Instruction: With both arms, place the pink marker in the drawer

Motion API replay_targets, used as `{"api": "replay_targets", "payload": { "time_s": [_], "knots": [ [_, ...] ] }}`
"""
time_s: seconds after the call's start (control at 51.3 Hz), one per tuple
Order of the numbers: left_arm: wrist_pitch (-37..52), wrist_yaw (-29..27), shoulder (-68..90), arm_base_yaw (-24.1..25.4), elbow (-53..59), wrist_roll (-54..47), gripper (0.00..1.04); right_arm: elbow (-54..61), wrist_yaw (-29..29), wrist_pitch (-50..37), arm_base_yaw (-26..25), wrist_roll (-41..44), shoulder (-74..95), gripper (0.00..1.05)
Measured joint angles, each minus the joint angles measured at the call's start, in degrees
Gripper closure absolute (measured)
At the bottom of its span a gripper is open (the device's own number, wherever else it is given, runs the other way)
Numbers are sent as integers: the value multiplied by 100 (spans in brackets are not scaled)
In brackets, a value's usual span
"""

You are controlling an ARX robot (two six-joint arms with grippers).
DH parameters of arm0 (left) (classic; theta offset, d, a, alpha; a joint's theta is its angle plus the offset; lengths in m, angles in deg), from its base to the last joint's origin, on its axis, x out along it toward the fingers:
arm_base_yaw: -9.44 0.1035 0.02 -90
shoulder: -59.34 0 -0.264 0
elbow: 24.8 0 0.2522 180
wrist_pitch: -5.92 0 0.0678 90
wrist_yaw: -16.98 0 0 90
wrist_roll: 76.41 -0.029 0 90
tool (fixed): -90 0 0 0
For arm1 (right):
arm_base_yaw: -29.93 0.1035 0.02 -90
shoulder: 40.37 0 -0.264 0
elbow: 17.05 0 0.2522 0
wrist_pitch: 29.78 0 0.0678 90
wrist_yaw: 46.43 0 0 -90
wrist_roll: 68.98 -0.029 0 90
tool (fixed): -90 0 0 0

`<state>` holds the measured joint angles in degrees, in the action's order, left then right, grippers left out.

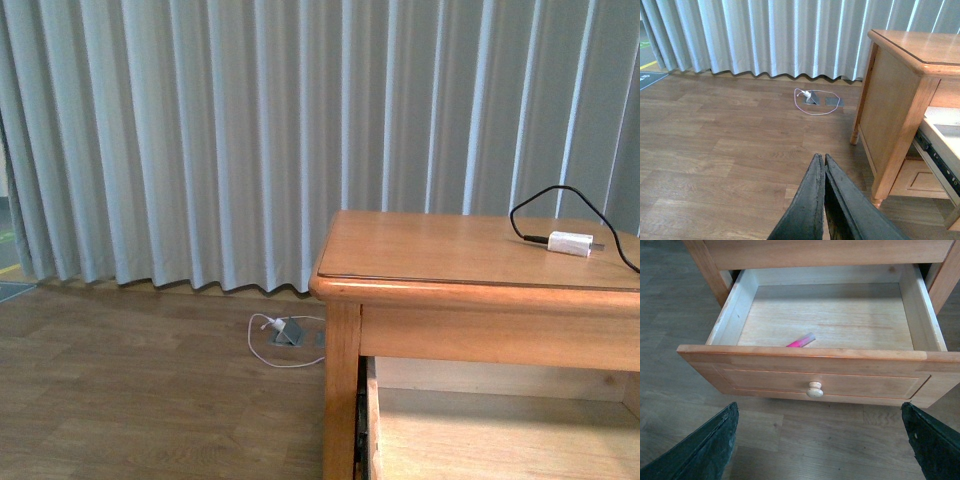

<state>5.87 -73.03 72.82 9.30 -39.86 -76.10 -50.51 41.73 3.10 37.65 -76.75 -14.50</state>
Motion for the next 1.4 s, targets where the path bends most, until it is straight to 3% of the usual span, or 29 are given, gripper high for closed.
{"api": "replay_targets", "payload": {
  "time_s": [0.254, 0.351, 0.624, 0.663, 0.702, 0.78, 0.897, 0.956, 1.112, 1.404],
  "knots": [
    [-367, 0, -363, 0, 0, -2, 101, 0, 0, 0, 0, 0, 0, 8],
    [-1314, 4, -1191, 0, 0, -2, 101, 2, -4, 0, 0, 0, 0, 8],
    [-1360, 2, -1318, 0, 0, 2, 100, 2, -2, 0, 0, 0, 0, 8],
    [-1360, 4, -1318, 0, 0, -2, 93, 17, -55, -37, 9, 11, -11, 8],
    [-1360, 4, -1318, 0, 0, -2, 86, 297, -654, -750, 153, 103, -122, 8],
    [-1362, -2, -1322, 0, 0, -2, 72, 398, -833, -1250, 153, 79, -42, 8],
    [-1364, 0, -1322, 0, 0, -2, 42, 282, 223, -1132, -260, -9, 1274, 8],
    [-1364, 0, -1322, 0, 0, -2, 34, 221, 592, -1320, -444, 9, 2004, 8],
    [-1364, 0, -1322, 0, 0, -2, 6, -129, 796, -2343, -671, 142, 3995, 8],
    [-1364, 0, -1322, 0, 0, -4, 6, -713, 348, -3993, -636, 251, 6592, 8]
  ]
}}
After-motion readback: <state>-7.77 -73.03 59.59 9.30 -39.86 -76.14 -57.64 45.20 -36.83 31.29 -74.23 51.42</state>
